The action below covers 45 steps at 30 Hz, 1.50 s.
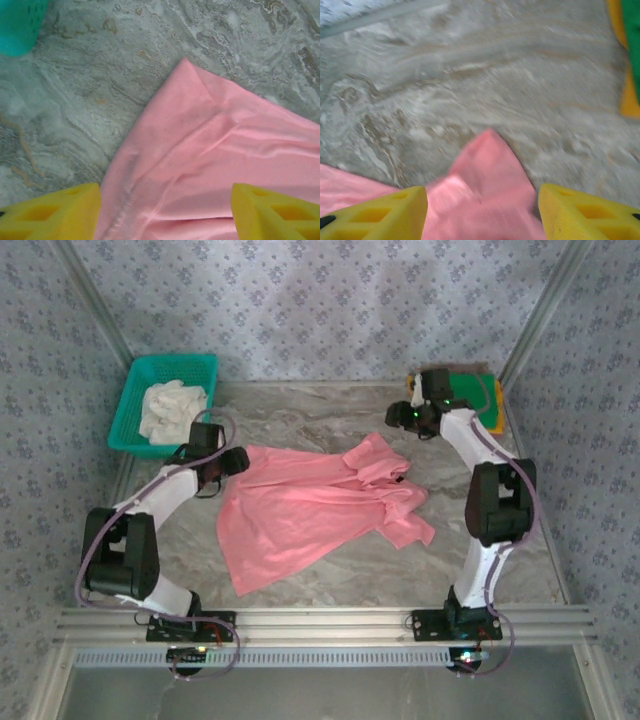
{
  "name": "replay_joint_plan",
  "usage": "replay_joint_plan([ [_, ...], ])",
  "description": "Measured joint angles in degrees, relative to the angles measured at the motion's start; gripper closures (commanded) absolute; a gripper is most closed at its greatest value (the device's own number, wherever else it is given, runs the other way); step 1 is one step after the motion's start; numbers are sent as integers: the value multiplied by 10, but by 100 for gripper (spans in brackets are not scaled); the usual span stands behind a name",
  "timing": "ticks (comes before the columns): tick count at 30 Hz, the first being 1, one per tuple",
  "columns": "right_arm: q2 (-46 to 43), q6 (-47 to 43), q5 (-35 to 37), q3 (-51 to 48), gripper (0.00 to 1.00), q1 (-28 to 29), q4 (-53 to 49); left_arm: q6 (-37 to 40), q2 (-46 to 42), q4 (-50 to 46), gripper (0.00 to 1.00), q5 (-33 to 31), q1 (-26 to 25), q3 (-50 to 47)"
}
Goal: Fold and stack the t-shirts
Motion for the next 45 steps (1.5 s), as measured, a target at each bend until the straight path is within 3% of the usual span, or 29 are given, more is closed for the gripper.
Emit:
replay_joint_plan([
  [7, 159, -26, -29, 135, 33, 11, -55, 4, 5, -17, 28, 0, 14, -3],
  [14, 209, -30, -30, 143, 40, 11, -93, 15, 12, -16, 25, 3, 14, -9],
  [19, 214, -26, -25, 145, 55, 17, -94, 47, 85, -15, 24, 5, 5, 29],
  [21, 214, -22, -21, 147, 65, 22, -92, 57, 121, -15, 25, 4, -5, 58],
  [26, 214, -13, -10, 149, 85, 32, -92, 71, 182, -11, 39, 2, -24, 108],
  [29, 214, -8, -7, 152, 92, 34, -88, 74, 208, -9, 69, -2, -26, 126],
  [30, 214, -7, -6, 153, 94, 34, -86, 79, 217, -10, 84, -4, -26, 134],
  [32, 212, -5, -3, 153, 100, 33, -84, 82, 231, -13, 97, -10, -26, 150],
  [39, 162, -1, 24, 126, 100, 23, -64, 87, 233, -17, 100, -17, -25, 175],
  [45, 74, 5, 41, 90, 100, 0, -46, 85, 168, -26, 100, -23, -23, 167],
])
